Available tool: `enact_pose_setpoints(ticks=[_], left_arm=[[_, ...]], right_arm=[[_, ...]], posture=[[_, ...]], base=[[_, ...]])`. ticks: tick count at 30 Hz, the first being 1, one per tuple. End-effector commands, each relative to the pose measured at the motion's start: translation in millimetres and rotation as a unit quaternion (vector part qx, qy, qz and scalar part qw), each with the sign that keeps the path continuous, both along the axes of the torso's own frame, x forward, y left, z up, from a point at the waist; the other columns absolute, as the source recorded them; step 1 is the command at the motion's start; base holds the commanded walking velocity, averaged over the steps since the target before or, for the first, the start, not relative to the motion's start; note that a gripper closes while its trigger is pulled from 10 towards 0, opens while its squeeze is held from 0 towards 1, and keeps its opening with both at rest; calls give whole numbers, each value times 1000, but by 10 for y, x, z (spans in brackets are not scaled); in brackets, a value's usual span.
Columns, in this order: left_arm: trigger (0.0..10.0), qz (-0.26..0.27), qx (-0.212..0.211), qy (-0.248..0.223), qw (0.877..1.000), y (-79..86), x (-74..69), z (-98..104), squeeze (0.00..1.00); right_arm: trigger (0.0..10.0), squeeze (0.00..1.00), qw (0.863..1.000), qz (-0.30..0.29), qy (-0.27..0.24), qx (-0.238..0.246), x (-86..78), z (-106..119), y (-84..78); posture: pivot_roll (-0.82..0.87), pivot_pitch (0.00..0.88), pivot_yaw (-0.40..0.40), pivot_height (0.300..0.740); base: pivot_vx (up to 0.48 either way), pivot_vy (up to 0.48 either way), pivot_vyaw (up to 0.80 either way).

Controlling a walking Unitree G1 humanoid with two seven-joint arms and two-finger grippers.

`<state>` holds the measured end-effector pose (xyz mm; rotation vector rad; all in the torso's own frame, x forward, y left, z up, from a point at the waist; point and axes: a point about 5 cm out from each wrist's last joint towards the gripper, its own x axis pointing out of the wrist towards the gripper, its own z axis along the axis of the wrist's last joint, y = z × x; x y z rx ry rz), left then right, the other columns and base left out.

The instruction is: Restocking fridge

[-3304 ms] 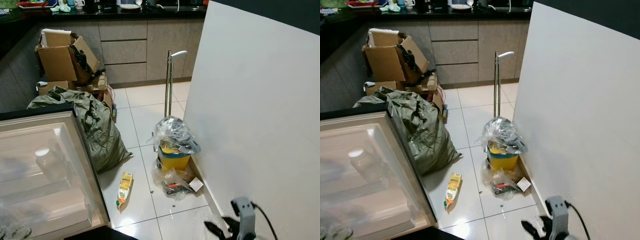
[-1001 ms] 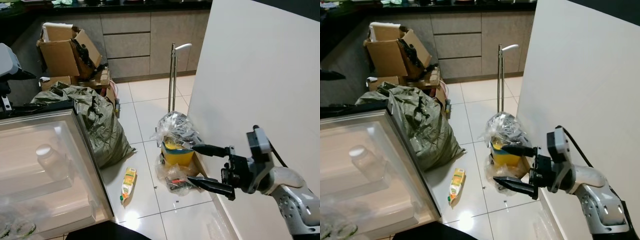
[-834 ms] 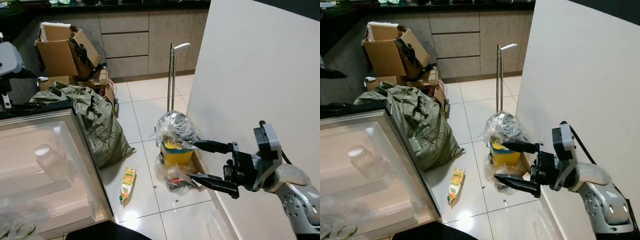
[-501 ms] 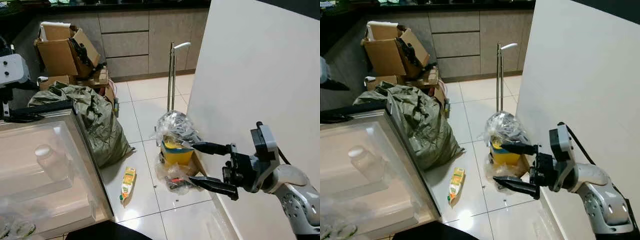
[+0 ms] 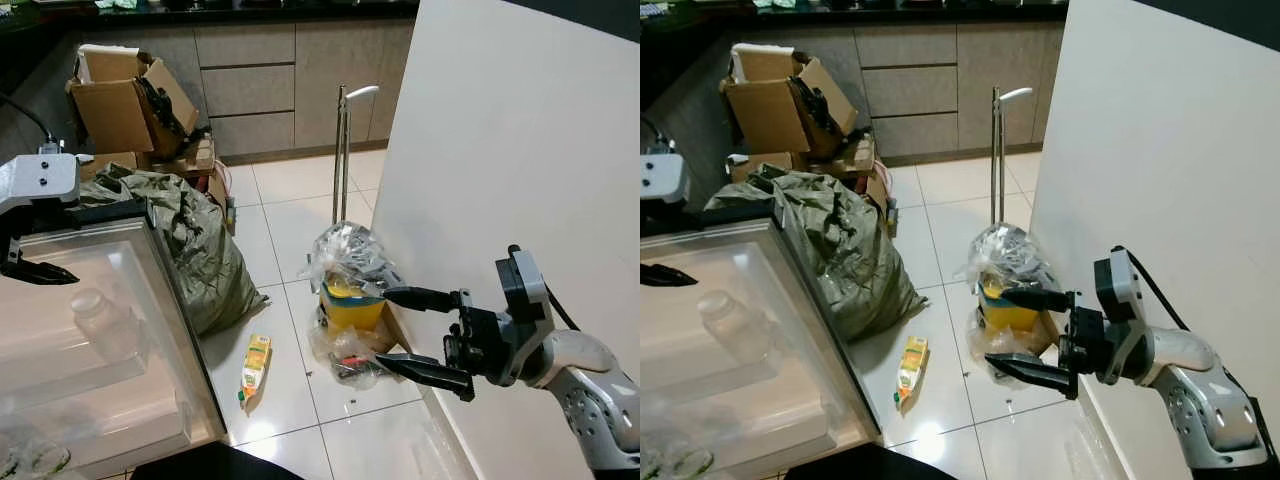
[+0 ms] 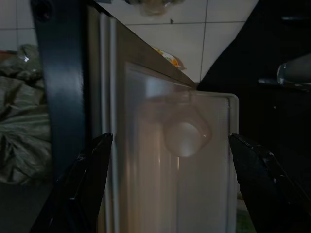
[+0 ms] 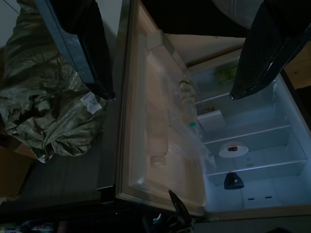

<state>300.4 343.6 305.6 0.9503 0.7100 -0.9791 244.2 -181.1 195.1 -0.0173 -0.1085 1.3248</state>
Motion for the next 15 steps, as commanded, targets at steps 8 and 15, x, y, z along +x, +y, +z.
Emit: enact_pose_setpoints(ticks=[8, 15], left_arm=[[10000, 7, 15, 40, 999, 117, -164, -68, 0], [10000, 8, 31, 63, 997, 221, -351, -68, 0]], right_arm=[[10000, 0, 1000, -3, 8, -12, -9, -24, -5], [10000, 0, 1000, -8, 9, -15, 8, -30, -11]], posture=[[-55, 27, 24, 740], [-50, 30, 23, 740]], base=[[0, 0, 0], [0, 0, 0]])
